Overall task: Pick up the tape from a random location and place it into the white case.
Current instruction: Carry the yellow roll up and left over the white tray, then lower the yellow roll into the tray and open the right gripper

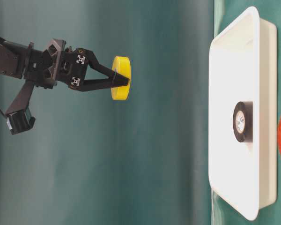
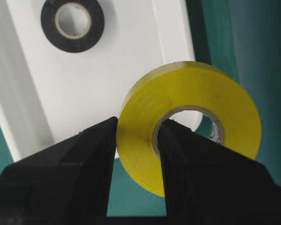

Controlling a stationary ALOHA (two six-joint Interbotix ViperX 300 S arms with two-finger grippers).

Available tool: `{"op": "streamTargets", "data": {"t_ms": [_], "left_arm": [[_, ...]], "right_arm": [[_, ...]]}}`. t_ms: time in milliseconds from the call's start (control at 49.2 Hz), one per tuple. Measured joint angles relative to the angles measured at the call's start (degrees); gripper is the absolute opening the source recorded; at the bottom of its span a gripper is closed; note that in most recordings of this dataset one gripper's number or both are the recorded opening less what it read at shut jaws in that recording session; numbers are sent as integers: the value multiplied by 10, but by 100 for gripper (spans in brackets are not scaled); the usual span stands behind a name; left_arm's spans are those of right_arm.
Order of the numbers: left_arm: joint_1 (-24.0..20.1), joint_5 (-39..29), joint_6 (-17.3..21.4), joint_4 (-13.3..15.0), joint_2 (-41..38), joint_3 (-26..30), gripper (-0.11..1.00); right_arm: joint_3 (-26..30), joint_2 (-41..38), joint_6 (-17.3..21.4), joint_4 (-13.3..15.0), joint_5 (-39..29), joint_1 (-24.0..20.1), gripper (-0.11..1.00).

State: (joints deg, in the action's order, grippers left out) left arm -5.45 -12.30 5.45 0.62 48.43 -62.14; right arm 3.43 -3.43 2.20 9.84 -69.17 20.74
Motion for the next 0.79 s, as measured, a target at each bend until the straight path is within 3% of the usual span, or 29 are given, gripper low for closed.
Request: {"op": "streamTargets", "data": {"t_ms": [224,488,793], "left_arm": [[0,0,0,1,-1,0,93],[0,-1,0,1,0,1,93],[0,-1,0,0,-1,0,93]], "right_arm": [[-4,-4,0,0,15,0,29],[-62,-43,4,0,79,4,29],[-141,-80,10,-1,209,32,29]]}}
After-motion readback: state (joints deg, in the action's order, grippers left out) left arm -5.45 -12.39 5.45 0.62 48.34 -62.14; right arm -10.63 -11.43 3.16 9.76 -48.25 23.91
